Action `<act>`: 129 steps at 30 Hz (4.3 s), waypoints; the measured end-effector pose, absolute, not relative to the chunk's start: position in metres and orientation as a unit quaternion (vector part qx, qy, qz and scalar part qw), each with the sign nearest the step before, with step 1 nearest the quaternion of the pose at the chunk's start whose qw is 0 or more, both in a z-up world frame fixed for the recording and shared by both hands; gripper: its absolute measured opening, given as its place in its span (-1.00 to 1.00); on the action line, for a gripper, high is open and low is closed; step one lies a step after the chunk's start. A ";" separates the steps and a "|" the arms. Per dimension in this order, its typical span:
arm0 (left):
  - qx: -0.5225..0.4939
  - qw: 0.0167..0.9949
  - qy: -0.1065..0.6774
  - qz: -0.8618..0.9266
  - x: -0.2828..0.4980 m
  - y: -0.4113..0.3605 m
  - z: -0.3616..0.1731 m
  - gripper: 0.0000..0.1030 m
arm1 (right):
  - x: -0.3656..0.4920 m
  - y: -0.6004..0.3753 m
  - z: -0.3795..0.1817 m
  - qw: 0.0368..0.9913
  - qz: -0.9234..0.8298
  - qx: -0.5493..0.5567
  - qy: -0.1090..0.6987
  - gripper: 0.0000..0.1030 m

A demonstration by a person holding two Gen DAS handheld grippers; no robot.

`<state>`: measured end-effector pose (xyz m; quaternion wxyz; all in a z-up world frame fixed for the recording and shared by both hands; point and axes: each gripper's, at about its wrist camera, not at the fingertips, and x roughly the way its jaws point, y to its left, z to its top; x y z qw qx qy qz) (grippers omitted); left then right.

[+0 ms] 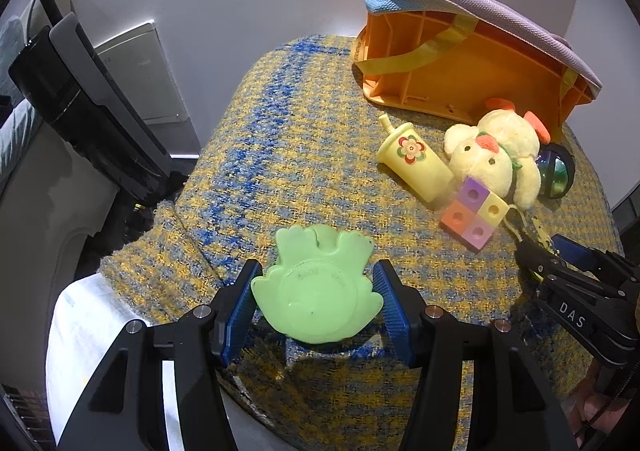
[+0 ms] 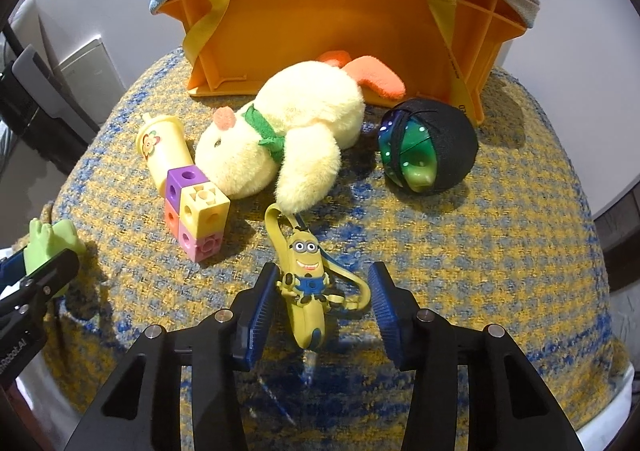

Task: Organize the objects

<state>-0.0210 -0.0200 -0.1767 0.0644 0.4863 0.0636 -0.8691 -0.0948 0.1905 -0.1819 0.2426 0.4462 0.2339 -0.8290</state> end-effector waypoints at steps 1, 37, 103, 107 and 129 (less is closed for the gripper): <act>0.486 0.063 0.063 -0.870 -0.021 -0.019 -0.176 0.10 | -0.093 0.191 -0.180 0.243 -0.830 0.445 0.234 -0.11; 0.449 0.027 0.037 -0.892 -0.038 0.030 -0.111 0.10 | -0.098 0.232 -0.092 0.239 -0.864 0.399 0.194 -0.11; 0.378 -0.015 0.017 -0.926 -0.221 0.050 -0.023 0.10 | -0.229 0.159 0.008 0.249 -0.900 0.321 0.160 -0.11; 0.381 -0.013 0.020 -0.924 -0.228 0.047 -0.027 0.10 | -0.236 0.153 0.005 0.249 -0.899 0.322 0.163 -0.11; 0.385 0.013 0.035 -0.922 -0.218 0.028 -0.027 0.77 | -0.236 0.153 0.007 0.232 -0.904 0.323 0.157 0.77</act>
